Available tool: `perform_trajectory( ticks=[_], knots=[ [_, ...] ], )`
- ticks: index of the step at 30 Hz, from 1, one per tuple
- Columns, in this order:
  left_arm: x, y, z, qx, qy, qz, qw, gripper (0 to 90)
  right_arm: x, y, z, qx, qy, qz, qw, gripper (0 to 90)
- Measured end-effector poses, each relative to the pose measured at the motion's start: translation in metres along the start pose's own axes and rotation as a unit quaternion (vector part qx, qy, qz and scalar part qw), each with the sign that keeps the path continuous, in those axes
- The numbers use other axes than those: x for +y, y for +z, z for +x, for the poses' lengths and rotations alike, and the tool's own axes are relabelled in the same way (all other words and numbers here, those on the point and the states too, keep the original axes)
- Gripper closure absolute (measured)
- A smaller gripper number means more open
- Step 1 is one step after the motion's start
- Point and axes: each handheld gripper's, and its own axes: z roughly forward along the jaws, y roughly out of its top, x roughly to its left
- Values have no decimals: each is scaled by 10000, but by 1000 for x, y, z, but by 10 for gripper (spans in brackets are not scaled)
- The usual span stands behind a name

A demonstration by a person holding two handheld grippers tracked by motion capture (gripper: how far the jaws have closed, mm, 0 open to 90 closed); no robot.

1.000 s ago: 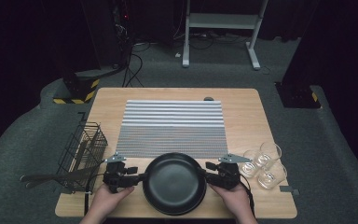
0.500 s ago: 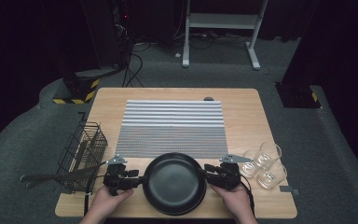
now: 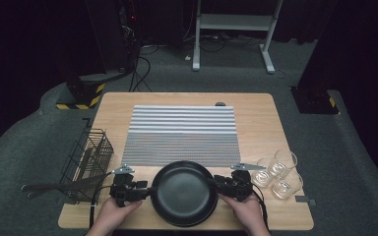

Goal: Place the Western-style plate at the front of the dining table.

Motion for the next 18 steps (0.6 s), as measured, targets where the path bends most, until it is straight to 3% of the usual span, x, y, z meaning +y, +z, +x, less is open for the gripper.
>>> perform_trajectory(
  ticks=[5, 9, 12, 18],
  knots=[
    [-1, 1, -2, -86, -9, 13, 10000, 441, 1, -1, -1, 114, 169, 27, 9998, 509],
    [-2, 1, -6, -21, 197, 47, 9998, 508, 1, -2, -2, 174, 206, 12, 9996, 508],
    [-2, 1, -7, -93, 132, 14, 9999, 520, 1, -2, -3, 209, 229, 21, 9995, 511],
    [-3, 2, -9, 1, 161, -1, 9999, 532, 0, -3, -3, 267, 191, 14, 9995, 498]
  ],
)
